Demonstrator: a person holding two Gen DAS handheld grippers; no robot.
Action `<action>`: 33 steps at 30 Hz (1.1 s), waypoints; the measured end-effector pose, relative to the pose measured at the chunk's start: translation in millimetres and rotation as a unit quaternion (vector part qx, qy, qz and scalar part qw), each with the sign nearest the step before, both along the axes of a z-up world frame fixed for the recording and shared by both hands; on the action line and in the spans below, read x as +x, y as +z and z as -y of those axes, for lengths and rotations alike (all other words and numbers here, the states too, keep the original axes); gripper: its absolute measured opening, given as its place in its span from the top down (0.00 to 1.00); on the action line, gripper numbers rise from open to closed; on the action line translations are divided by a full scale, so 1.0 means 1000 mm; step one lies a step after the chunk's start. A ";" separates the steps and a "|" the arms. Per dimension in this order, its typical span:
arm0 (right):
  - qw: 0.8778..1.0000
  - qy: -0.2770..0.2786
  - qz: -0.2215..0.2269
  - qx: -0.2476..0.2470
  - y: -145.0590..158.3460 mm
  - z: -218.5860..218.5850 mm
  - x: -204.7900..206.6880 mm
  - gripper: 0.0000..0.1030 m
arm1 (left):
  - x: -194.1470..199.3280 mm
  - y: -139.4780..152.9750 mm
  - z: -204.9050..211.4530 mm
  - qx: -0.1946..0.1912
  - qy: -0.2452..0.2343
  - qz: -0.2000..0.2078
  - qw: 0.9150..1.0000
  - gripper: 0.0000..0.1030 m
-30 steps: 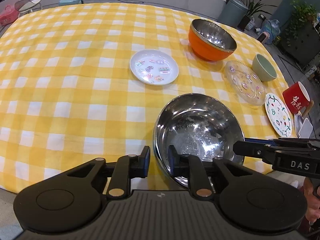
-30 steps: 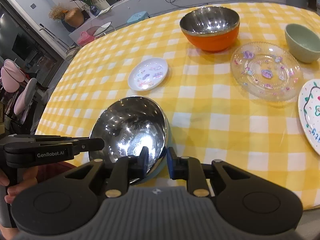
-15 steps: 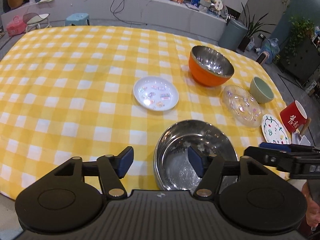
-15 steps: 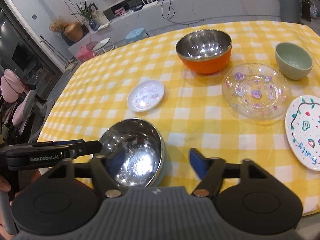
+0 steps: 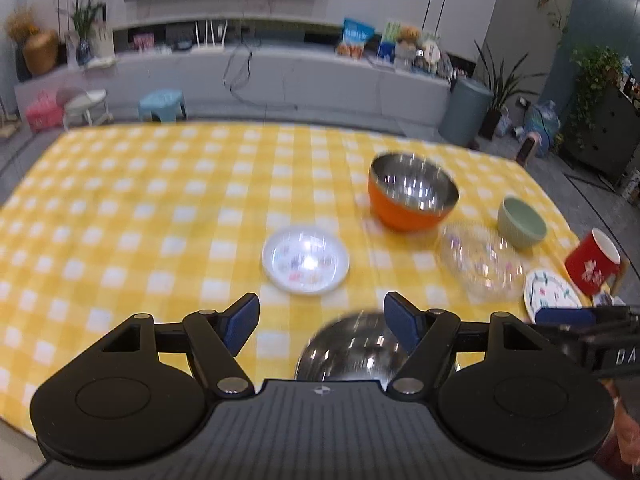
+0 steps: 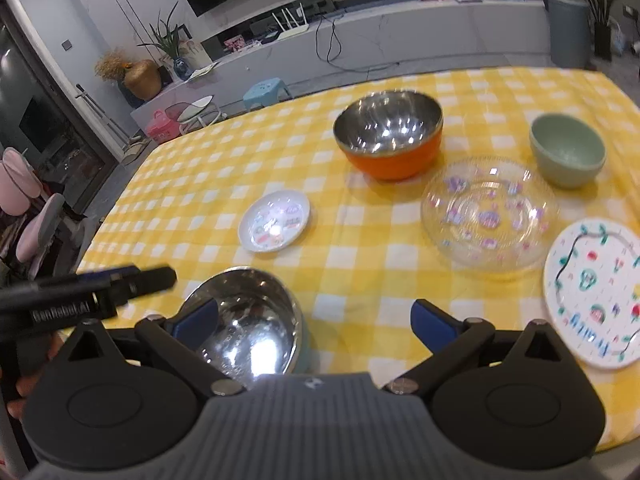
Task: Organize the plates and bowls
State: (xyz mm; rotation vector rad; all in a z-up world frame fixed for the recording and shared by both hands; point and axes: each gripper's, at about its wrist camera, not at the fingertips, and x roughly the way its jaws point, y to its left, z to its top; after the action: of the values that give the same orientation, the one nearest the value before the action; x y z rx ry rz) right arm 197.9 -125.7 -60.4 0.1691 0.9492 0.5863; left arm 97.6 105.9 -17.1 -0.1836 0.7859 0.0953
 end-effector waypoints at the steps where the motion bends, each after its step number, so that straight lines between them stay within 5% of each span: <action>1: 1.000 -0.004 0.000 0.004 0.001 0.002 0.002 0.03 | 0.005 0.004 0.003 0.005 0.001 0.004 1.000 0.19; 18: 0.995 -0.076 0.061 0.022 0.056 0.025 0.065 0.03 | 0.075 0.030 0.034 0.065 -0.027 0.037 0.997 0.19; 22: 0.993 -0.102 0.045 0.033 0.045 0.028 0.088 0.03 | 0.097 0.022 0.037 0.073 -0.037 0.028 0.996 0.19; 26: 0.988 -0.143 0.046 0.027 0.026 0.023 0.106 0.03 | 0.119 0.007 0.035 0.038 -0.036 0.045 0.998 0.20; 33: 0.989 -0.144 0.033 0.004 -0.017 0.003 0.140 0.05 | 0.164 -0.029 0.034 0.011 -0.060 -0.005 0.998 0.27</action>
State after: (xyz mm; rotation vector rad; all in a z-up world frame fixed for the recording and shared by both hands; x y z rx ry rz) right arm 338.1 -129.1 -76.9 0.2867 0.8389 0.3269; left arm 261.5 71.7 -46.6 -0.1147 0.8038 -0.0084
